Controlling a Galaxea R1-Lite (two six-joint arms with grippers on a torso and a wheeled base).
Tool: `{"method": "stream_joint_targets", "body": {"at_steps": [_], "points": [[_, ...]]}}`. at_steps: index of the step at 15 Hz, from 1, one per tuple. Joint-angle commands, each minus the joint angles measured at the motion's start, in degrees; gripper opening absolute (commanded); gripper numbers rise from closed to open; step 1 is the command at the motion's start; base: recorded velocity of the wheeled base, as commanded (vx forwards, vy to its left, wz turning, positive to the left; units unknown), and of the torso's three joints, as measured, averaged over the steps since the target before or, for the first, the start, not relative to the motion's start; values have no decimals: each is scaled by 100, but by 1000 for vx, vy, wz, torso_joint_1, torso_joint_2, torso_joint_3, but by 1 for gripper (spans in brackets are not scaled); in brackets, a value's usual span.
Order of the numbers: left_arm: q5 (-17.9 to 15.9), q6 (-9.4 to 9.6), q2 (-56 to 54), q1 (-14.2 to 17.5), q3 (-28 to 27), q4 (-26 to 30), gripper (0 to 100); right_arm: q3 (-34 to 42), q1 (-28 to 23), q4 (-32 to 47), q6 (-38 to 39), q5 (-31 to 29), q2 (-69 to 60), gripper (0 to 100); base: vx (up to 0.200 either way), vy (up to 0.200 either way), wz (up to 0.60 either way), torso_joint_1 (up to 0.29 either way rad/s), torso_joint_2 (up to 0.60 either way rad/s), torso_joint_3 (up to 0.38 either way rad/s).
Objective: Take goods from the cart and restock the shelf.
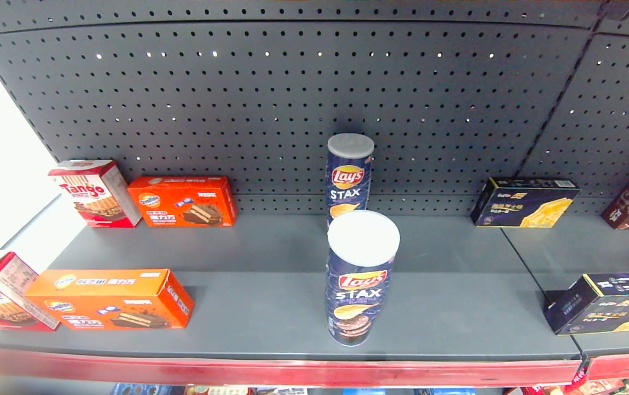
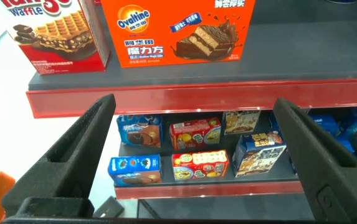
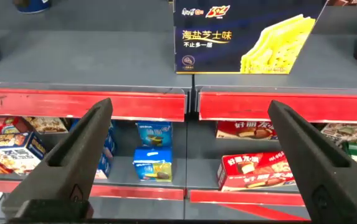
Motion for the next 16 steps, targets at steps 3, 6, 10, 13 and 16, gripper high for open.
{"method": "stream_joint_targets", "body": {"at_steps": [3,6,10,13,16], "points": [[9,-11,-1,-2,3,-5,100,5,-1,-6,-3,-3,8,100,0,0,0,0,0,0],[35,15,-1,-2,12,-14,100,-4,-9,3,6,-187,17,100,0,0,0,0,0,0],[290,59,-10,-2,12,-14,100,-4,-9,12,15,-530,17,100,0,0,0,0,0,0],[317,41,-10,-2,21,-14,100,-4,-9,12,-12,-530,17,100,0,0,0,0,0,0],[255,-38,-10,-2,12,-14,100,-4,-9,12,-29,-513,8,100,0,0,0,0,0,0]]}}
